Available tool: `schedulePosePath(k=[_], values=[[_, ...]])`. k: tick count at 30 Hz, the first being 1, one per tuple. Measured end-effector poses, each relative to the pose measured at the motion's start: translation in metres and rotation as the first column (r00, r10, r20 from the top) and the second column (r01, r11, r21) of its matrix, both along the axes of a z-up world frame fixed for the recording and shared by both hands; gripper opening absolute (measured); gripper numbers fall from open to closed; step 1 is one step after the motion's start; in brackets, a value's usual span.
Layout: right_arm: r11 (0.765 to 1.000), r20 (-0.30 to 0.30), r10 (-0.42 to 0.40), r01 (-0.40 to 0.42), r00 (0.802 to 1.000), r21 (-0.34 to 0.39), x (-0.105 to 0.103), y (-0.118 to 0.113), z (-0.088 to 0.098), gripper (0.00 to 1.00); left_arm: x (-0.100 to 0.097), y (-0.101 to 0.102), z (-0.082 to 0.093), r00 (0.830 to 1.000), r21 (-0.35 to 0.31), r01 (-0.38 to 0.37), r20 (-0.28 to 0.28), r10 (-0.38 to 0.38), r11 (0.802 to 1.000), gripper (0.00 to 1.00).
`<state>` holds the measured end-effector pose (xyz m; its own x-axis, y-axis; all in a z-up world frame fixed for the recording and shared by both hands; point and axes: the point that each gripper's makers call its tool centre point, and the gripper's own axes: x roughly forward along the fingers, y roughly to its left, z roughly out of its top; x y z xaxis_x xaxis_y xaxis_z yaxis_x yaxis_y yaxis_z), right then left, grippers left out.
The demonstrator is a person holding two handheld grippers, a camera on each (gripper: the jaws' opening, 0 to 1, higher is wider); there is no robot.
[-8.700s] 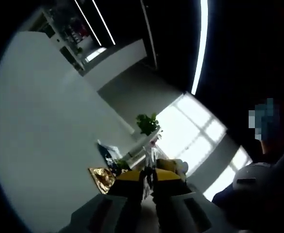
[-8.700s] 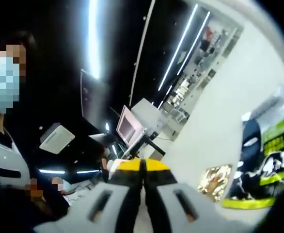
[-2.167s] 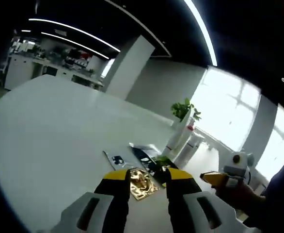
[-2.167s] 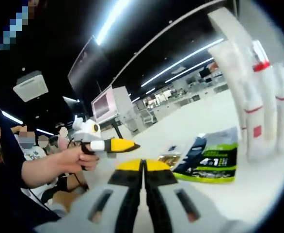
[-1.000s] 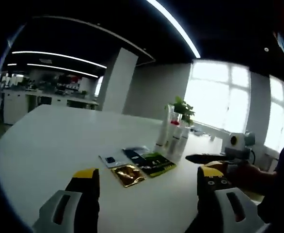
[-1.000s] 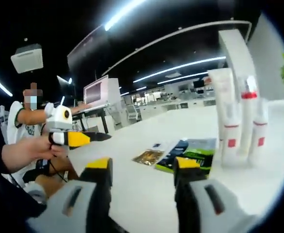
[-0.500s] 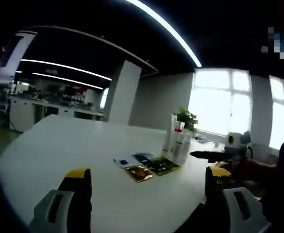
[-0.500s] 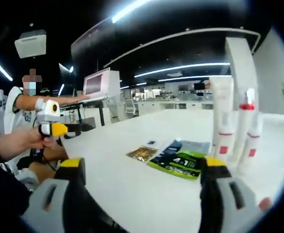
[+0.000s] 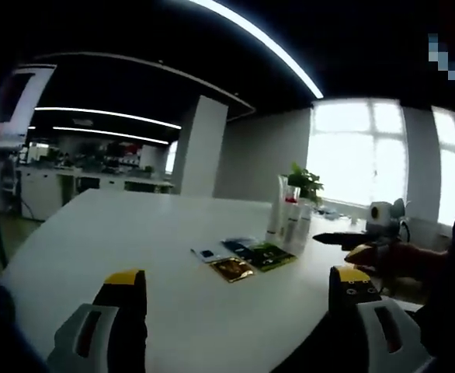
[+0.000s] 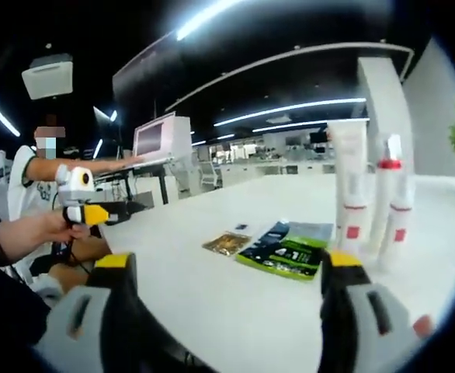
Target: Arrange the skincare products in the storage area until every visible bottle or jar stands upright without overlapping.
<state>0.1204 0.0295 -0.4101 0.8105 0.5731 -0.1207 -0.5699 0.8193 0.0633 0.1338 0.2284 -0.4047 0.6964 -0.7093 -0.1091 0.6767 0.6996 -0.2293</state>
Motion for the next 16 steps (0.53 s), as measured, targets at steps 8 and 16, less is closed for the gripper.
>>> schedulePosePath(k=[8,16], values=[[1.000,-0.008,-0.004,0.004,1.000,-0.002,0.0000,0.0007,-0.0015,1.00,-0.0010,-0.0004,-0.0015,1.000,-0.008,0.000,-0.010,0.000,1.000,1.00],[1.000,-0.016,0.005,-0.006,1.000,-0.007,-0.0004,0.0052,-0.0042,1.00,-0.0022,0.0011,-0.0023,1.000,-0.022,0.002,-0.025,-0.002,1.000,1.00]])
